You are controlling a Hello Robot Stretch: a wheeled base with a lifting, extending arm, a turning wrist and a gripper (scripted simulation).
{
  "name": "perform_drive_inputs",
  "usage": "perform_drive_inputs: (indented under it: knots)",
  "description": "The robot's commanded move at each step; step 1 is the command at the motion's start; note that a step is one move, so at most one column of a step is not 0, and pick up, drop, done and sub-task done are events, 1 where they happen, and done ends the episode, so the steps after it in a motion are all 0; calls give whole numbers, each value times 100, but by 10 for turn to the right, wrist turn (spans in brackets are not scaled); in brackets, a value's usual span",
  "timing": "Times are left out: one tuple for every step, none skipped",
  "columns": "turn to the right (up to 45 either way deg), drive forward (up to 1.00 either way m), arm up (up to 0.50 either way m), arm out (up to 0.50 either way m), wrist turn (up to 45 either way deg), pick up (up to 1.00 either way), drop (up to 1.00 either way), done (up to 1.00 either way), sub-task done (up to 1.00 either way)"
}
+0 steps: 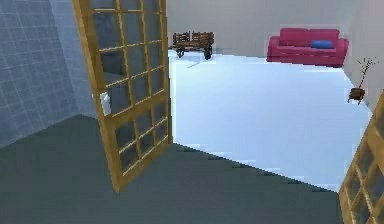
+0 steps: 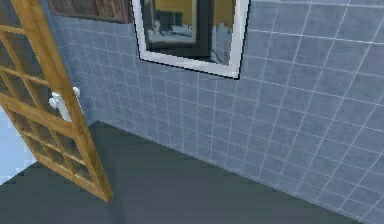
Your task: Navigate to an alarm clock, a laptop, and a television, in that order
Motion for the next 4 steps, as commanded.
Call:
perform_drive_inputs:
  knots:
    - [30, 0, 0, 0, 0, 0, 0, 0, 0]
    - [0, 100, 0, 0, 0, 0, 0, 0, 0]
    - [0, 100, 0, 0, 0, 0, 0, 0, 0]
    - [0, 20, 0, 0, 0, 0, 0, 0, 0]
